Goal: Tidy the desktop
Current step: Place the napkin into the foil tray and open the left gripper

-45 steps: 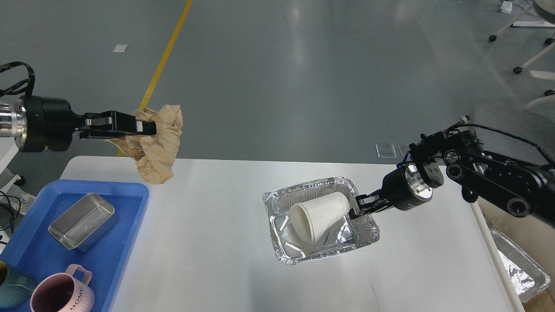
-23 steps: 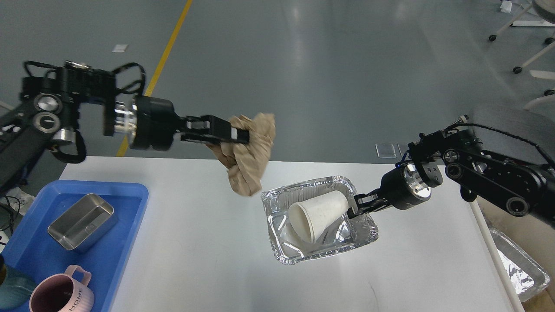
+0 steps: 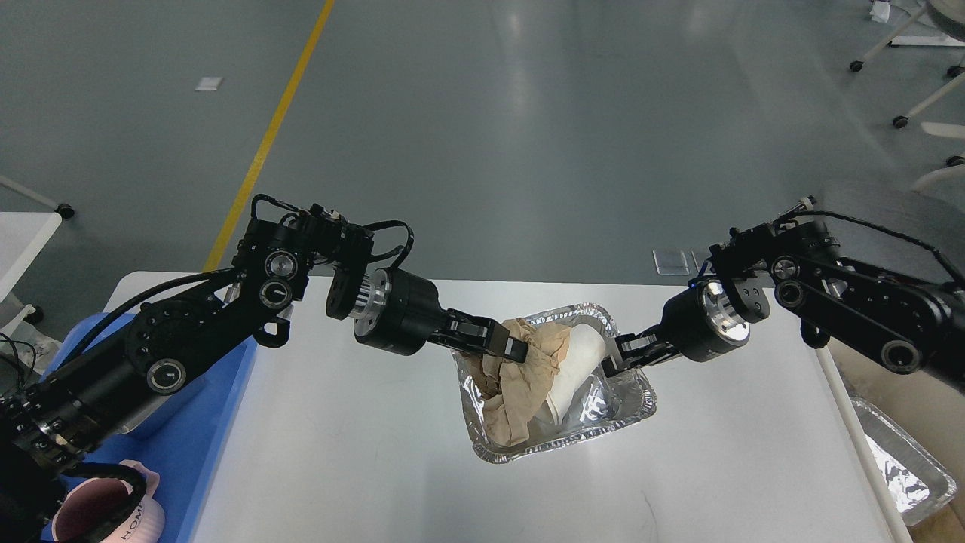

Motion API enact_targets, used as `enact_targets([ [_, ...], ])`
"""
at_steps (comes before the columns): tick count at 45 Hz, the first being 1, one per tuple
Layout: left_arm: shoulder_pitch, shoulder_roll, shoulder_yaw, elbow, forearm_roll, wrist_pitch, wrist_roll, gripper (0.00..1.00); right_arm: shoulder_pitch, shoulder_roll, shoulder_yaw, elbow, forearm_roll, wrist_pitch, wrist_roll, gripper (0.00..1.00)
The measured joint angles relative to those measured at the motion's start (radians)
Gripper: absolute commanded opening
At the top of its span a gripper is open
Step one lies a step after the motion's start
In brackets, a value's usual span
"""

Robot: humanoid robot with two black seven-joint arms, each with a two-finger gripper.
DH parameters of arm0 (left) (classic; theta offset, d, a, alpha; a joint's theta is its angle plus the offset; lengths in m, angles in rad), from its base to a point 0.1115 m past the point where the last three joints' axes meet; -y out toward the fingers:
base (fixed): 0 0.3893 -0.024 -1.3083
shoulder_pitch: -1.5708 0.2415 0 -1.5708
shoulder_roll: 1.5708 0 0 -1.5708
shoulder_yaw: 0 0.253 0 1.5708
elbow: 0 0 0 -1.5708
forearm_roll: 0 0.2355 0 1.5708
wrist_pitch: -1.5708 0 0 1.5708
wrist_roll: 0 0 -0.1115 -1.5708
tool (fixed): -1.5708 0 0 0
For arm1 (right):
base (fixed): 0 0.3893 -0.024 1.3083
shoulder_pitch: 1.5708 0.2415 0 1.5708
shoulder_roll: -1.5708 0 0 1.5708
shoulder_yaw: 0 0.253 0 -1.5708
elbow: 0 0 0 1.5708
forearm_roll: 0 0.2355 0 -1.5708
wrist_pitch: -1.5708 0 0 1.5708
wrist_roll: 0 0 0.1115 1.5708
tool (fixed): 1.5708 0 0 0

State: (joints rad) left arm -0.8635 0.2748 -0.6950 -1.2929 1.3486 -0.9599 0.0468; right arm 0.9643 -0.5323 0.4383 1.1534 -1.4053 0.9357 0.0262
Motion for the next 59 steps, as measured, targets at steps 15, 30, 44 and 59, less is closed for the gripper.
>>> enact_targets([
  [15,0.005,0.014,-0.007,0.004,-0.006,0.000,0.064,0.39,0.002,-0.005,0.000,-0.001,0.001,0.002,0.000,0.00],
  [30,-0.014,0.029,-0.025,0.001,-0.014,0.000,0.064,0.54,0.008,-0.011,0.001,-0.001,0.011,0.006,-0.002,0.00],
  [44,-0.019,0.032,-0.028,0.001,-0.057,0.000,0.064,0.83,0.009,-0.020,0.003,-0.002,0.014,0.008,-0.002,0.00],
  [59,-0.039,0.054,-0.054,0.000,-0.126,0.000,0.064,0.88,0.006,-0.024,0.004,-0.015,0.014,0.008,-0.002,0.00],
])
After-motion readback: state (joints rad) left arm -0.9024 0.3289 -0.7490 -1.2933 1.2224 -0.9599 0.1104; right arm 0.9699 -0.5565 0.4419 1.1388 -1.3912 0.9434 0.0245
